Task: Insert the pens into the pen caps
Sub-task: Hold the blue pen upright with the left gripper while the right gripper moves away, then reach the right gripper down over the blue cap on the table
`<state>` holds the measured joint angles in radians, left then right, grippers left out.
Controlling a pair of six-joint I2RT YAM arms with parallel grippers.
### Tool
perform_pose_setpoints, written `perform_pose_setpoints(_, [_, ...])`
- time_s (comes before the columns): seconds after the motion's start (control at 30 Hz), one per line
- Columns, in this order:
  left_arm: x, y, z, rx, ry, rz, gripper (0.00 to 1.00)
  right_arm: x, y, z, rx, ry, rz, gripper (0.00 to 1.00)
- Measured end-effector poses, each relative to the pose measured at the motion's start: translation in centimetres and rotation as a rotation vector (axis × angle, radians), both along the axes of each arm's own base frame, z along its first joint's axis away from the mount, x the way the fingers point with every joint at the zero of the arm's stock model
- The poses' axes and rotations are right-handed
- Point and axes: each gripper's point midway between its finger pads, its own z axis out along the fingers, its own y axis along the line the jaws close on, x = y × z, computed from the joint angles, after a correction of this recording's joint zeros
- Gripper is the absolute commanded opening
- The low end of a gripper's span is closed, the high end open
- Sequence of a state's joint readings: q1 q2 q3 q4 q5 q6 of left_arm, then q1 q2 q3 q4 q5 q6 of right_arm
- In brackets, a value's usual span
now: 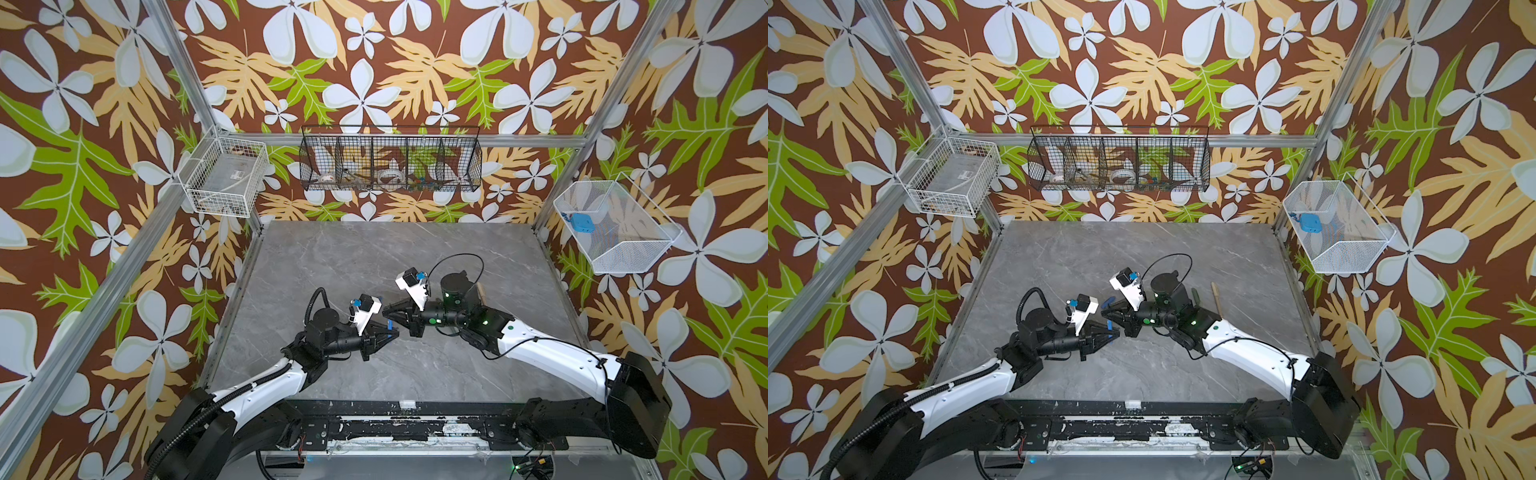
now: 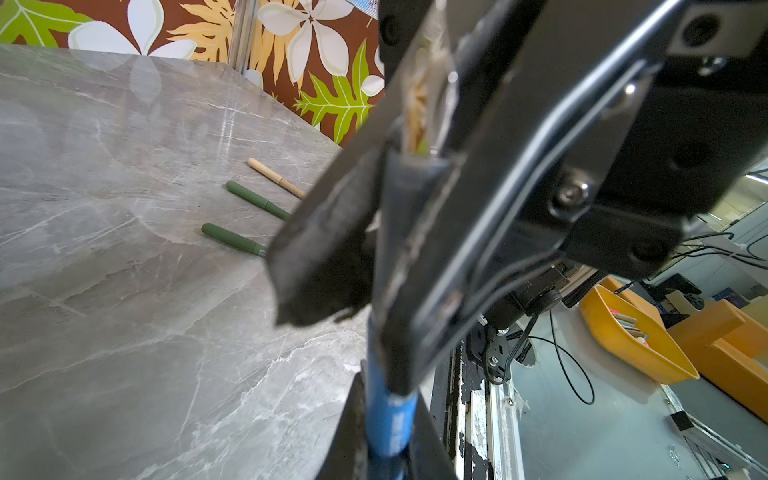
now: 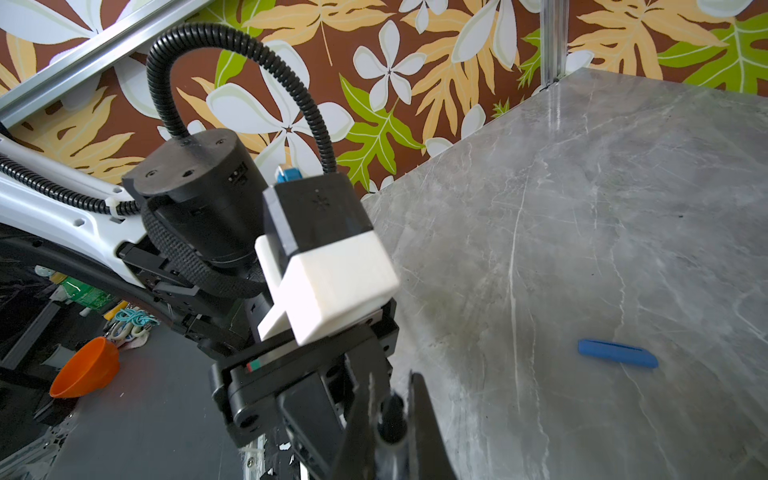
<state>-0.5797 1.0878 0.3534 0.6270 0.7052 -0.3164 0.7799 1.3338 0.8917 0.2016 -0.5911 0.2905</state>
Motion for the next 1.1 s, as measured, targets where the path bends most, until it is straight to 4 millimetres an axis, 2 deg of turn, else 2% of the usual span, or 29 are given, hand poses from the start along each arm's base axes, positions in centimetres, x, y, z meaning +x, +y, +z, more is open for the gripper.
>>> perform_pose_setpoints(0.1, [0.0,0.0,0.0,0.001,-0.003,0.000,0.00,0.0,0.0,0.0,0.005,-0.002,0.000,0.06])
perform_pose_setpoints(0.2, [-0.1,0.1,0.2,0.000,-0.006,0.000,0.00,0.0,0.1,0.1,0.012,-0.003,0.001,0.24])
perform_pose_setpoints(0.33, [0.5,0.5,0.1,0.010,-0.003,0.048,0.00,0.3,-0.3,0.4,0.005,-0.019,-0.024,0.40])
perform_pose_setpoints(0.5, [2.2,1.6,-0.5,0.062,-0.004,0.176,0.00,1.6,-1.1,2.9,0.008,-0.062,-0.118,0.46])
perform_pose_setpoints(0.6, [3.2,2.6,-0.9,0.097,-0.008,0.259,0.00,3.7,-1.4,3.9,-0.018,-0.070,-0.208,0.47])
perform_pose_setpoints(0.7, [3.9,3.4,-1.1,0.119,-0.013,0.323,0.00,6.8,-2.1,2.7,-0.079,-0.028,-0.308,0.47])
perform_pose_setpoints(0.87, [4.6,4.6,-1.4,0.156,-0.027,0.399,0.00,11.8,-4.2,-1.3,-0.191,0.029,-0.459,0.50])
perform_pose_setpoints(1.03, [4.4,5.0,-1.5,0.157,-0.032,0.413,0.00,16.5,-1.4,-4.6,-0.308,0.051,-0.450,0.51])
perform_pose_setpoints(1.1, [4.4,5.0,-1.3,0.154,-0.039,0.413,0.00,17.7,-0.2,-6.5,-0.345,0.076,-0.428,0.51])
